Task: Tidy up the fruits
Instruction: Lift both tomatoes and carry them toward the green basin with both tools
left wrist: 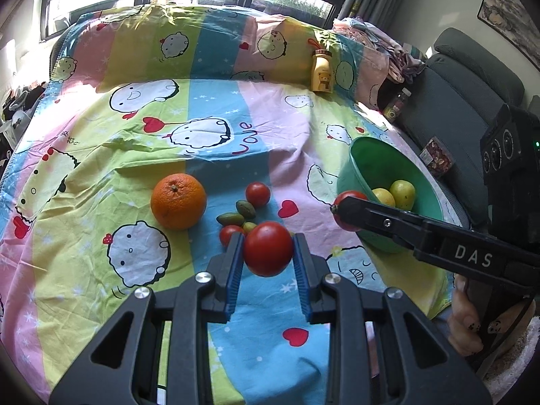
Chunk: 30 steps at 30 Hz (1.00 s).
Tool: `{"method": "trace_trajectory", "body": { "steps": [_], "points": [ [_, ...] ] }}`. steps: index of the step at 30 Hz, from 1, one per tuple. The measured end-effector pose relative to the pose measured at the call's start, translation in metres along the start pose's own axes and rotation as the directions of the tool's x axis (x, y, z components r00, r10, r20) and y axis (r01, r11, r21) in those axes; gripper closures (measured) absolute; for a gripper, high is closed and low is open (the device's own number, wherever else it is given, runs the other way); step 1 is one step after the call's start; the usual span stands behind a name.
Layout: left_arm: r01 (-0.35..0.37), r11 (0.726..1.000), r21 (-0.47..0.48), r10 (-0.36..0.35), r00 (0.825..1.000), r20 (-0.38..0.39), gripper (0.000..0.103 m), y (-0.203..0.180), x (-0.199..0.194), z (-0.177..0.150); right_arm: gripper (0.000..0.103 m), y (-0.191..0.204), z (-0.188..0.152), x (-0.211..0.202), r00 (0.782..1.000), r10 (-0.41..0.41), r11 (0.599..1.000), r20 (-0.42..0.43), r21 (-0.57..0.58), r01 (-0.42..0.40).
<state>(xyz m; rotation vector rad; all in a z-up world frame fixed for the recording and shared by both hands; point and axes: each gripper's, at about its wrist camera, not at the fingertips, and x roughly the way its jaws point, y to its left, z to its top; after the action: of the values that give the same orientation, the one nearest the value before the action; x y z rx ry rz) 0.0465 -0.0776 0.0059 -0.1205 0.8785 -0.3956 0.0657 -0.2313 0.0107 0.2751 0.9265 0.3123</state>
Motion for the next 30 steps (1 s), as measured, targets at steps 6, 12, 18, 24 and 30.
{"method": "trace_trajectory", "body": {
  "steps": [6,12,18,24,30],
  "points": [
    [0.035,0.999,0.029,-0.036,0.999,0.015,0.074,-0.020,-0.003,0.011,0.067,-0.010,0.005,-0.022,0.999,-0.005,1.000,0.048,0.022,0.004],
    [0.053,0.997,0.057,-0.054,0.998,0.025,0.074,-0.037,-0.004,0.019,0.066,-0.019,0.008,-0.041,0.996,-0.006,0.999,0.089,0.035,0.003],
    [0.078,0.994,0.074,-0.081,0.996,0.030,0.074,-0.054,-0.002,0.028,0.066,-0.030,0.012,-0.059,0.992,-0.017,0.999,0.129,0.053,0.011],
    [0.101,0.991,0.093,-0.103,0.994,0.021,0.074,-0.071,0.005,0.036,0.067,-0.043,0.015,-0.076,0.985,-0.033,0.997,0.170,0.078,0.020],
    [0.119,0.986,0.113,-0.122,0.992,0.020,0.074,-0.085,0.009,0.044,0.067,-0.057,0.017,-0.091,0.978,-0.048,0.994,0.203,0.106,0.026]
  ]
}}
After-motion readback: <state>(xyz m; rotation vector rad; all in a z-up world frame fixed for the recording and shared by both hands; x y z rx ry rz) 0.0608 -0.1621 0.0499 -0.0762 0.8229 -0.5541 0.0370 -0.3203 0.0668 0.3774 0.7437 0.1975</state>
